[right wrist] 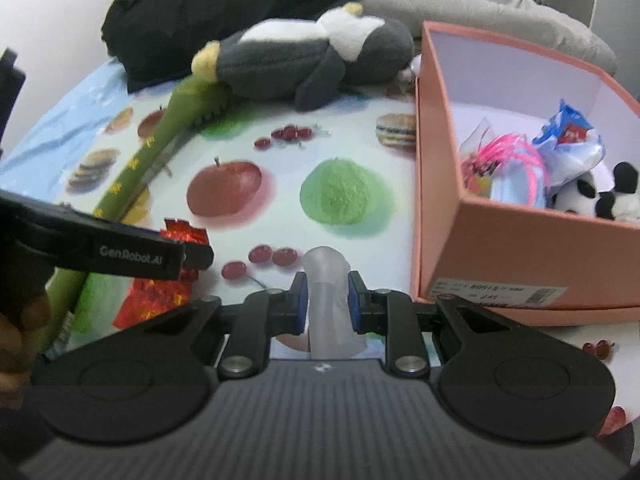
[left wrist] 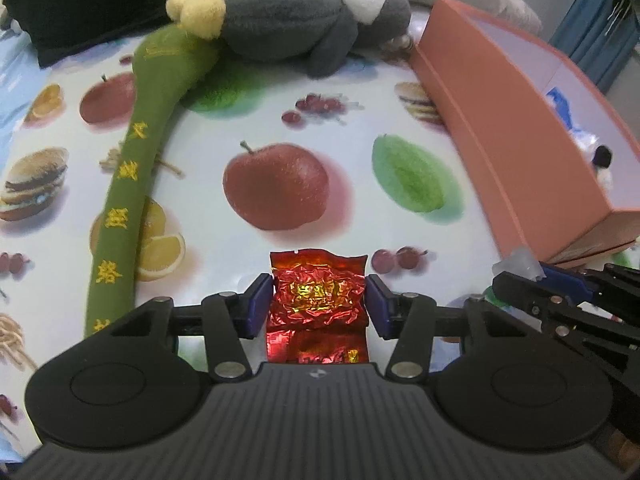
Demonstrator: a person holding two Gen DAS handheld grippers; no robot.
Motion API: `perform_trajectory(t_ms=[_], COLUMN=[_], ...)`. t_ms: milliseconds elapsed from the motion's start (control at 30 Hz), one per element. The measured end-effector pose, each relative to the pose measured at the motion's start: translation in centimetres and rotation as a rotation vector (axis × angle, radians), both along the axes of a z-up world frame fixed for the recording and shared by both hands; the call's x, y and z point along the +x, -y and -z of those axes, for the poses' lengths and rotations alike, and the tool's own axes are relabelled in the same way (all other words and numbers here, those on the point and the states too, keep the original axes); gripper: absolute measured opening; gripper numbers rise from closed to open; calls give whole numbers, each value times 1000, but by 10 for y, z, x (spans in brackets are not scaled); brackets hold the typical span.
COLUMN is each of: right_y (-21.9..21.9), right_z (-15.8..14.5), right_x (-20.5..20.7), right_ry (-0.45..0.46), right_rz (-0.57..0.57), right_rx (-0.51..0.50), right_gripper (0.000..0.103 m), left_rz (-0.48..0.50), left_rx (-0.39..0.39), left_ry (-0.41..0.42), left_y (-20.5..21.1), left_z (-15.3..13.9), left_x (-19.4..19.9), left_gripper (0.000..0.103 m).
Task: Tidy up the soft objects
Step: 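Carry the red wrapper in left tool while right tool carries the clear plastic piece over the box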
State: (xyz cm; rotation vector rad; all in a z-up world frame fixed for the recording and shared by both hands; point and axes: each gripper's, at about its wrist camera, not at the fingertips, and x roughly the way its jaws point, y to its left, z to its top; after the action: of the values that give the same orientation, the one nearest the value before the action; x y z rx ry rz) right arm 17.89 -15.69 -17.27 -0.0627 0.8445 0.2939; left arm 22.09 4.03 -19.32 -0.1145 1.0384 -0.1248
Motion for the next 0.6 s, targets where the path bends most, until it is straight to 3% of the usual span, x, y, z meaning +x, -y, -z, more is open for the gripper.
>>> perform_trajectory(t_ms=[433, 600], right_y=[24, 34], right_z=[-79, -108], right_x=[-39, -58], right_ry=[141, 195], right_rz=[55, 73], right_rx=[68, 79], right_gripper=[24, 24], left_rz=[4, 42], left_rx=[-77, -56], left_ry=[148, 214], left_y=[9, 24], left_z=[-87, -118], left_x=[-44, -65], left_gripper=[56, 56])
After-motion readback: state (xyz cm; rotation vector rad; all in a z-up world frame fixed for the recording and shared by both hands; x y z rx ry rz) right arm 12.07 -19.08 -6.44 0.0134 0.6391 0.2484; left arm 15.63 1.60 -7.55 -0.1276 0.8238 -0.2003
